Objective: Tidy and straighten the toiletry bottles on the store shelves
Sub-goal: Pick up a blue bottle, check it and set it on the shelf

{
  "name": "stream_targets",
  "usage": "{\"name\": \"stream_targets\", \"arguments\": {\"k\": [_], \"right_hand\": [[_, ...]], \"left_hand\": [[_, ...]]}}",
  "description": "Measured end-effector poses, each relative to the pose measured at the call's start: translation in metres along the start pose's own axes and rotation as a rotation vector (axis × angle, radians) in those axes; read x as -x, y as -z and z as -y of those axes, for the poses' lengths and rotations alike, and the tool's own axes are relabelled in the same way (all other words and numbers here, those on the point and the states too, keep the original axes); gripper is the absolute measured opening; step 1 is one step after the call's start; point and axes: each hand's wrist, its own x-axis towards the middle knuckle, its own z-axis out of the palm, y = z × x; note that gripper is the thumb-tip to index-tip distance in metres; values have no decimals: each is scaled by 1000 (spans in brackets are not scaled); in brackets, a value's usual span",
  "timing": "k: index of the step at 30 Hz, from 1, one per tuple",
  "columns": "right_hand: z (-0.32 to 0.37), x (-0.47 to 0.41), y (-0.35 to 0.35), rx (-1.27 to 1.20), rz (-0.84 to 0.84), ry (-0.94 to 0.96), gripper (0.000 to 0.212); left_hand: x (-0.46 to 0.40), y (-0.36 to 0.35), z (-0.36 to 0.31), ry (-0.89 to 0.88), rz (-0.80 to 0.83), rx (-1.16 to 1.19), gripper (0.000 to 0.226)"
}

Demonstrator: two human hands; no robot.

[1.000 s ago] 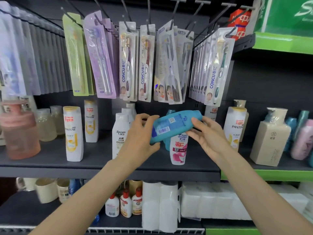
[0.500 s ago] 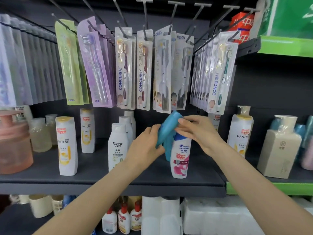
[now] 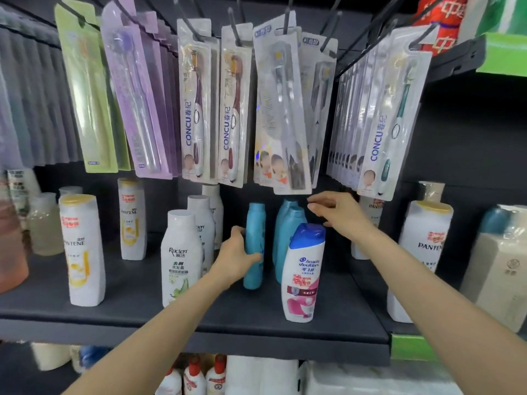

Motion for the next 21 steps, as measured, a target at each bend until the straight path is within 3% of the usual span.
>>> {"name": "stream_targets", "arguments": {"k": [4,8,15,21], "right_hand": [[-10,-16,-10,-47,82,12,31],[-15,-25,-16,-84,111,-15,34],[-20,-30,-19,-188,157,-51,29],[-23,-27,-17,-266,184,-67,23]], "left_hand": [[-14,-6,9,-5,14,43,45],[-29,-5,16,-22,-11,-78,44],[-52,-16,14,19,-75,-146,43],[-62,-14,18,-47,-208,-126,42]]}}
